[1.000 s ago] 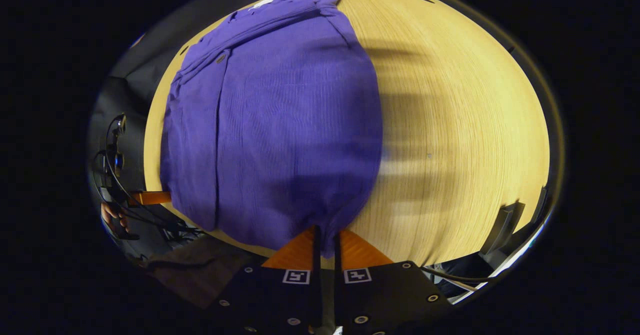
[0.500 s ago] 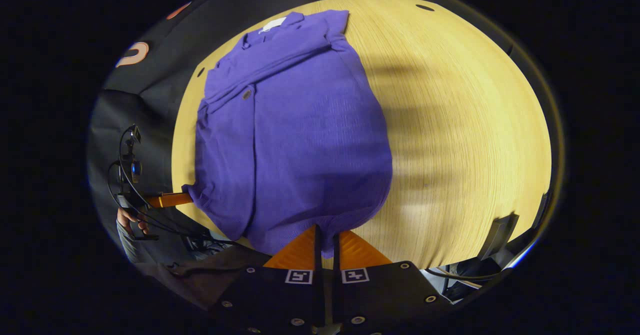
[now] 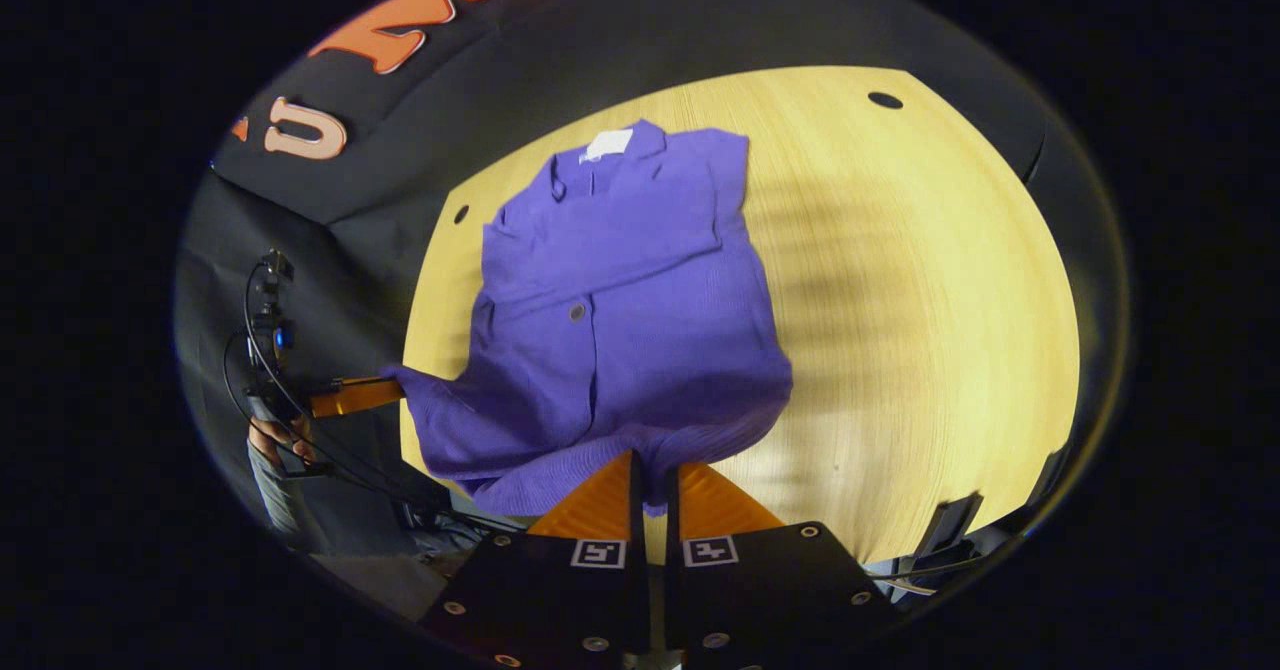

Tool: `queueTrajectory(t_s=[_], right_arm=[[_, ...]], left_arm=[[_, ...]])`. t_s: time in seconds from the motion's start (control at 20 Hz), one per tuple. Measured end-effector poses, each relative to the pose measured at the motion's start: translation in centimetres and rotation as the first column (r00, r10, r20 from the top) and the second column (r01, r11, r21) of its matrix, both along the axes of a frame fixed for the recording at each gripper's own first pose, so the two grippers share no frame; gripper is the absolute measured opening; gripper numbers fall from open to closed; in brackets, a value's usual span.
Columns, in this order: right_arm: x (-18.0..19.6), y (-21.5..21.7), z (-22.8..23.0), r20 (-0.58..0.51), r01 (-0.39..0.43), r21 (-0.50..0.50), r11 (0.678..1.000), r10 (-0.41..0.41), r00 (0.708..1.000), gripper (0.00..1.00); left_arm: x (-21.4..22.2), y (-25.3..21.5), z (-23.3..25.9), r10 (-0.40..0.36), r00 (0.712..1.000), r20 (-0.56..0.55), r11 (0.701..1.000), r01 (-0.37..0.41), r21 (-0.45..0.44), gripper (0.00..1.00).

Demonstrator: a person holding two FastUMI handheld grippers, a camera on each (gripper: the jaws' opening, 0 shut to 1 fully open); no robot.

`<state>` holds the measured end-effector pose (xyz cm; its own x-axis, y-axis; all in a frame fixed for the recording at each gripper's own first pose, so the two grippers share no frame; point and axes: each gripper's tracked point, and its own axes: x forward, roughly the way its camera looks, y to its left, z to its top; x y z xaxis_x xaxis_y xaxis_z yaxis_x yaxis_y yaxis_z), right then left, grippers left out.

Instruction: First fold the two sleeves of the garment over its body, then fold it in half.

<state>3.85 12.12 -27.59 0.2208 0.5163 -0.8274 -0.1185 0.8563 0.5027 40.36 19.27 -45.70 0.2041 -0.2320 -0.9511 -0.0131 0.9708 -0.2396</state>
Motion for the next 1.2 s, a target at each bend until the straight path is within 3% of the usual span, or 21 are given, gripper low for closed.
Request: queueTrajectory(t_s=[0.6, 0.95, 1.2], right_arm=[[13.6, -0.4, 2.6, 0.029, 0.038, -0.018, 0.999, -0.038, 0.999, 0.06], [22.6, 1.4, 1.2, -0.023, 0.093, 0.024, 0.995, -0.092, 0.995, 0.06], [27.3, 2.6, 0.0, -0.073, 0.166, 0.061, 0.984, -0.162, 0.984, 0.06]], left_arm=[[15.6, 3.7, 2.6, -0.095, 0.995, 0.007, 0.994, 0.094, 0.045, 0.12], [25.1, 4.7, 0.3, -0.14, 0.99, -0.026, 0.985, 0.142, 0.096, 0.12], [29.4, 5.0, -2.2, -0.178, 0.984, -0.018, 0.971, 0.179, 0.159, 0.12]])
